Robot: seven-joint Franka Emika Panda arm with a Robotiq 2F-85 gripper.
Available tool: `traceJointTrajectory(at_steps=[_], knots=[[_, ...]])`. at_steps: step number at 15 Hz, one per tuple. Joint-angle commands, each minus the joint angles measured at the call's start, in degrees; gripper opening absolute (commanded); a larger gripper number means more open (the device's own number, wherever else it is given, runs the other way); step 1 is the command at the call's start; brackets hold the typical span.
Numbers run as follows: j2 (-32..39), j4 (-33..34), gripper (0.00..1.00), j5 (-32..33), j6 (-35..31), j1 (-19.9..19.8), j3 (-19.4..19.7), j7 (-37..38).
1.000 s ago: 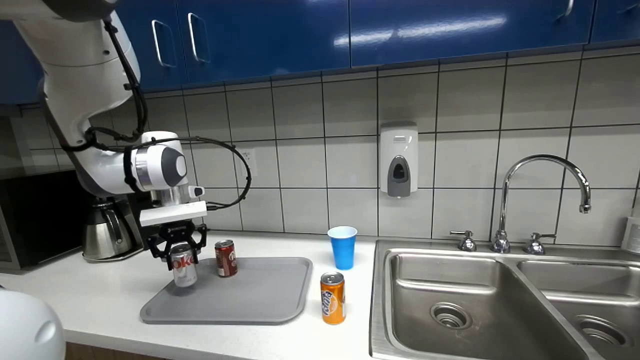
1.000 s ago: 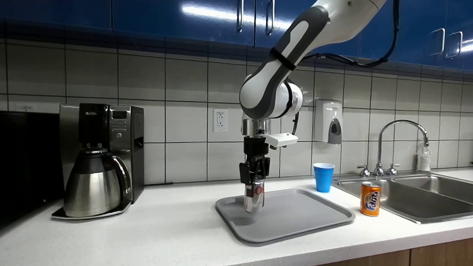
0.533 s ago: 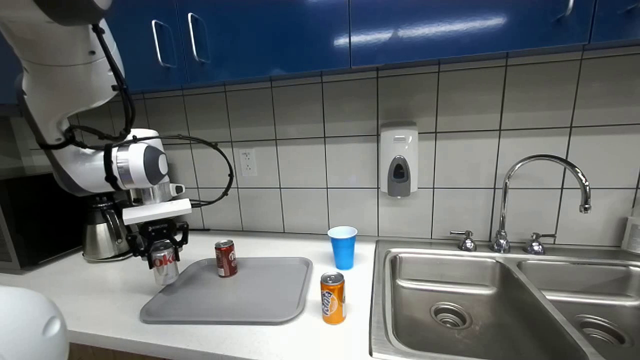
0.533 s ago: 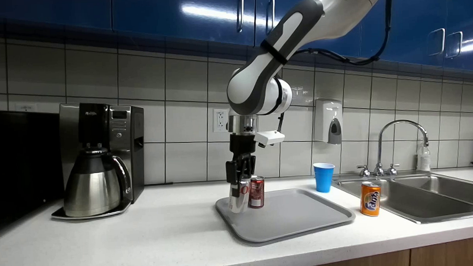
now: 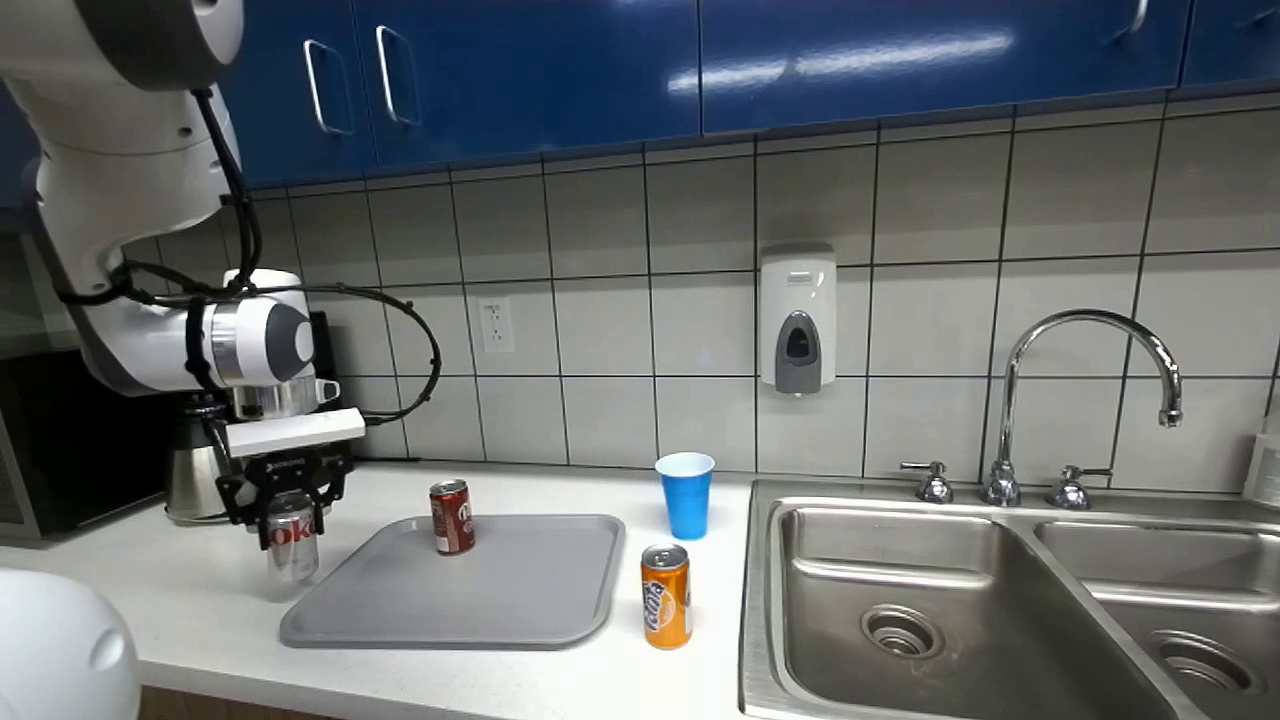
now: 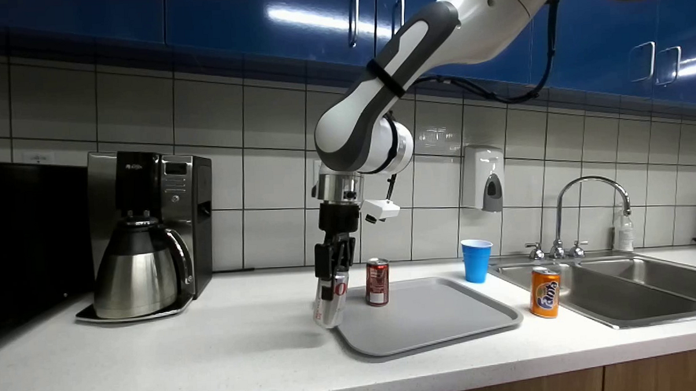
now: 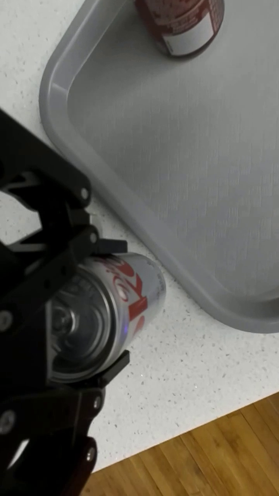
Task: Move the orange can to the right the gray can to the left and the red can forward from the tray
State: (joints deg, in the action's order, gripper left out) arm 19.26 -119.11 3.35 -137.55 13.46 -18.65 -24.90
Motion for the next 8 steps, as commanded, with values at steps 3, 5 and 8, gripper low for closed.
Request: traceJointTrajectory(at_steps=[3,5,8], knots=[[3.2,5.1,0.38,1.7,4.2,1.2,-0.6,-2.4],[3.9,6.0,0.38,3.1,4.7,1.7,-0.3,-2.4],[4.7,7.0,0.38,5.8,5.5,2.6,0.2,-2.0]])
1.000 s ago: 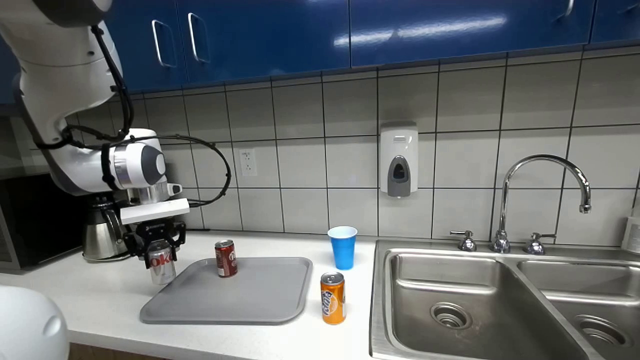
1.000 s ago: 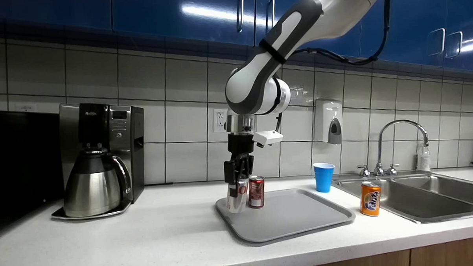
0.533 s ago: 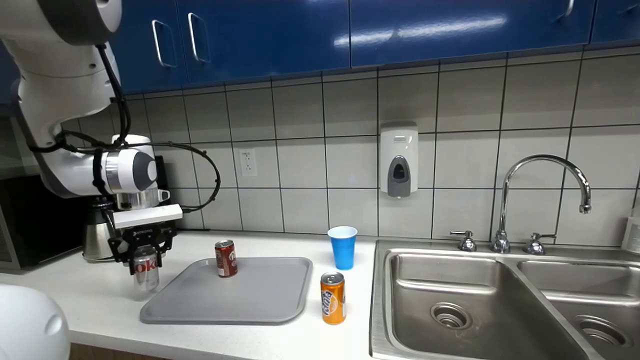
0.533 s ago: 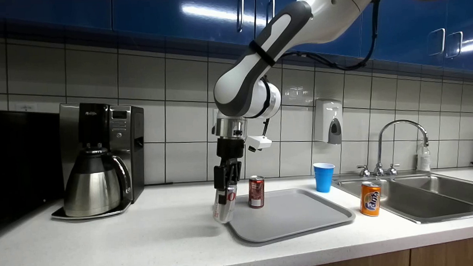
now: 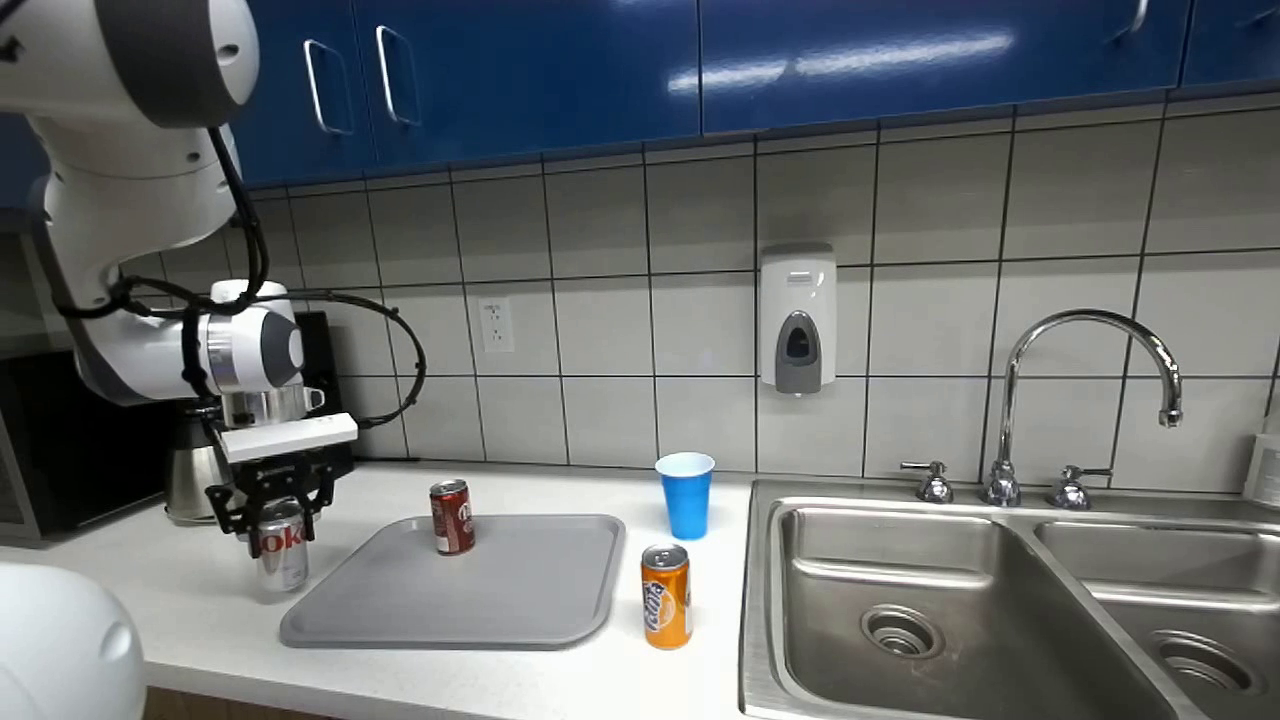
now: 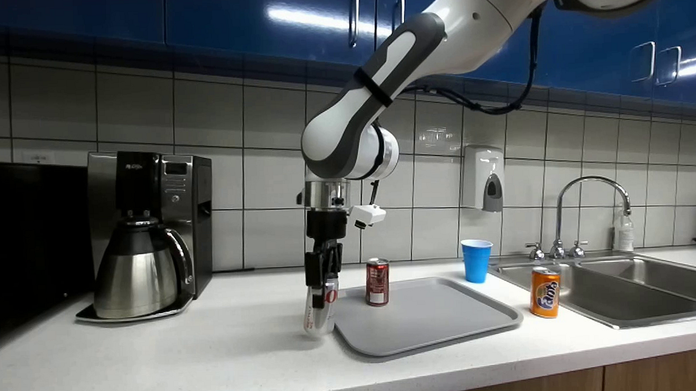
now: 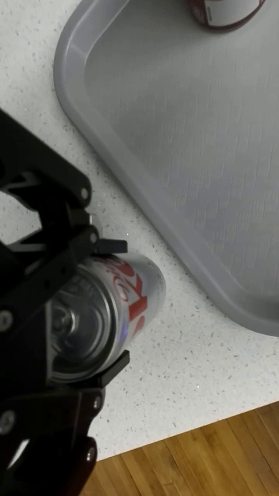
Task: Move the orange can to the right the gray can to the left and the red can forward from the tray
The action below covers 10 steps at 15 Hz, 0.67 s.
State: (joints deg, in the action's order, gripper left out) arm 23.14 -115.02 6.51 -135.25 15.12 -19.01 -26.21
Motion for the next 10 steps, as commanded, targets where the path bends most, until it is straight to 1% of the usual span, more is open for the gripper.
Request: traceJointTrajectory(at_steps=[1,10], knots=[[1.0,3.3,0.38,3.3,3.4,1.0,0.6,-0.7],[3.7,5.6,0.38,4.7,4.1,1.3,0.7,-0.5]])
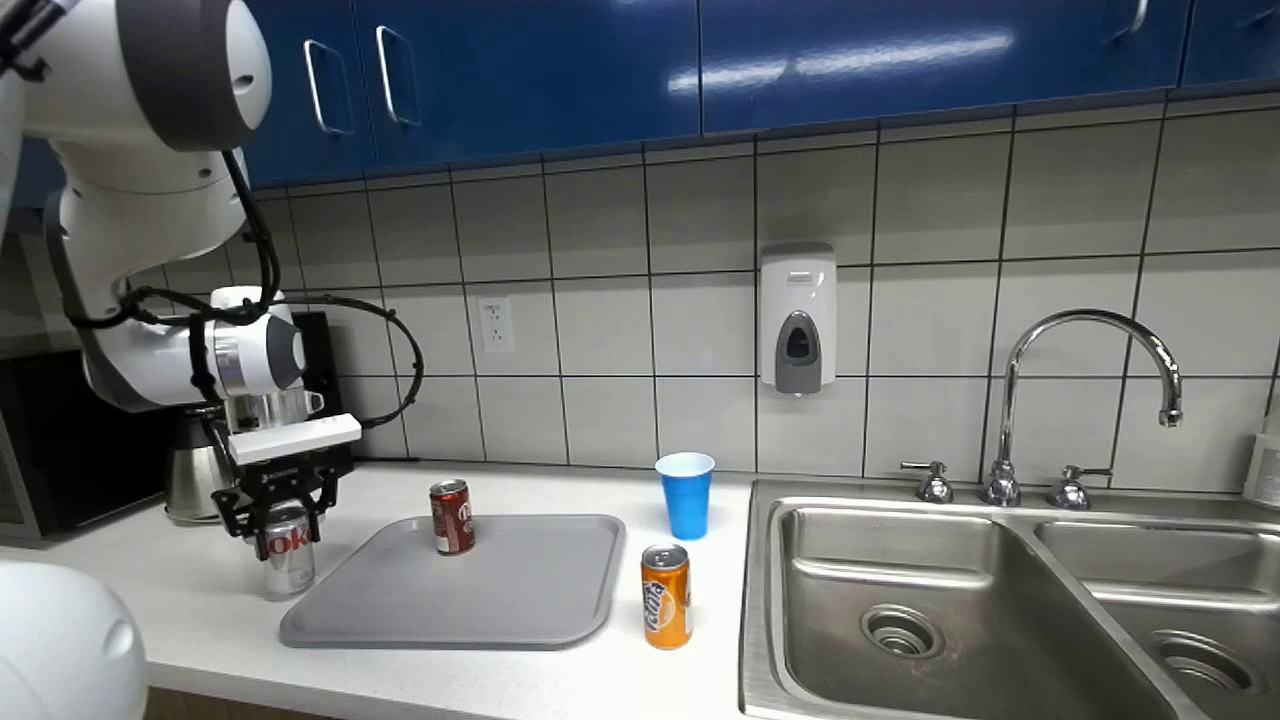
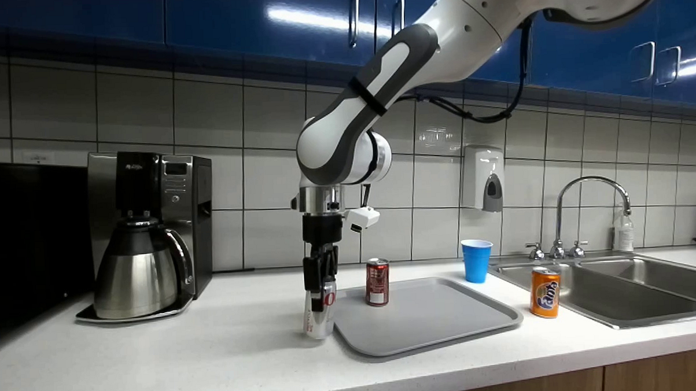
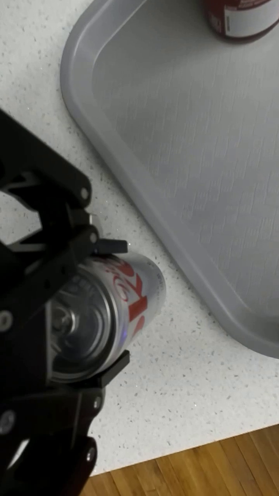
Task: Move the orange can to the right the gray can to the left and the red can forward from the tray
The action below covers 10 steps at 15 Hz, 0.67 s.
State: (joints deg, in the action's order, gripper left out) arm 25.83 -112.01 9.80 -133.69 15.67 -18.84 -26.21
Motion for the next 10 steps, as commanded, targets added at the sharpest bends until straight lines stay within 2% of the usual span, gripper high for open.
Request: traceJointTrajectory(at_steps=[1,7,8,10], knots=[[1.3,2.8,0.38,1.6,2.4,0.8,0.6,-0.5],[2.6,3.7,0.38,2.9,2.8,1.2,0.8,-0.2],[2.6,3.7,0.88,2.6,3.3,1.1,0.7,-0.3],[2.1,3.7,0.95,2.4,4.5,1.0,0.5,-0.7]])
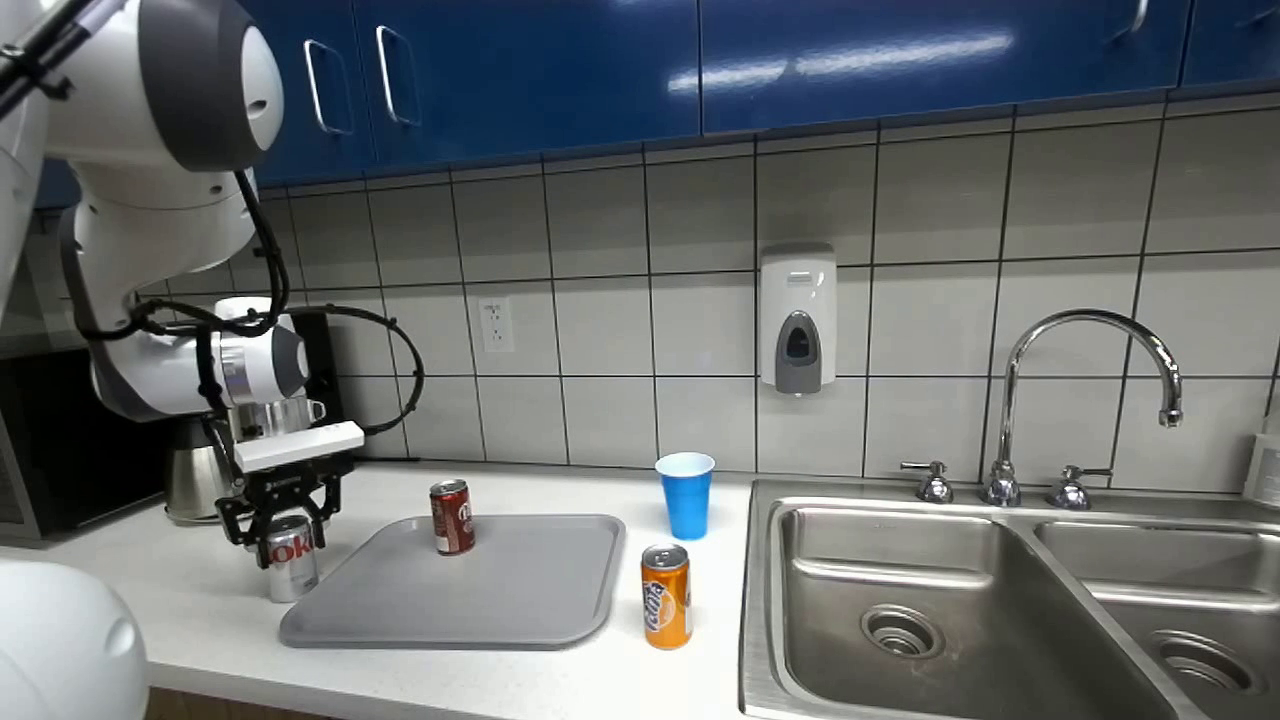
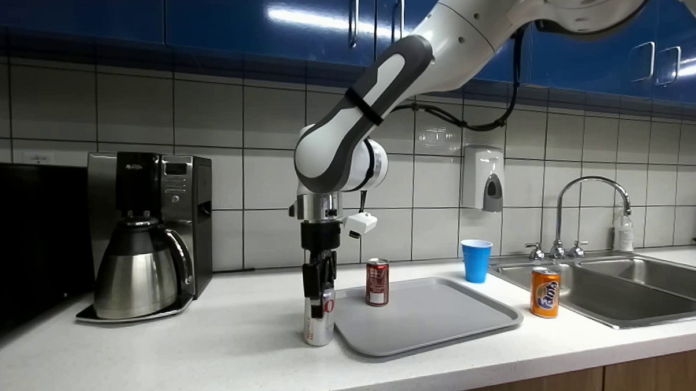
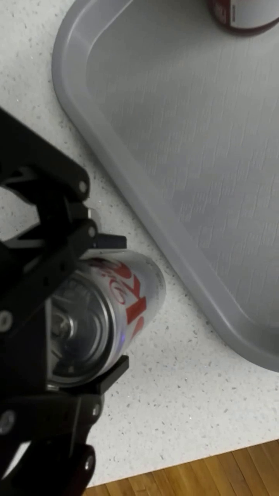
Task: Move the orange can to the right the gray can to the left and the red can forward from the tray
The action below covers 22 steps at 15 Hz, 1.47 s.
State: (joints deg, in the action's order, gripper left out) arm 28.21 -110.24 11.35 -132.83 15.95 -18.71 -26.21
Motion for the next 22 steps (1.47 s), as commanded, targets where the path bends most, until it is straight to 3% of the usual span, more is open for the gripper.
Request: traceJointTrajectory(at_steps=[1,15,22], knots=[[-0.7,1.8,1.0,1.0,3.9,0.7,0.3,-0.9],[-9.1,0.2,1.0,-3.1,3.8,-1.8,-0.4,-3.1],[-11.0,-0.1,1.0,-8.0,2.6,-4.8,1.7,-1.2]])
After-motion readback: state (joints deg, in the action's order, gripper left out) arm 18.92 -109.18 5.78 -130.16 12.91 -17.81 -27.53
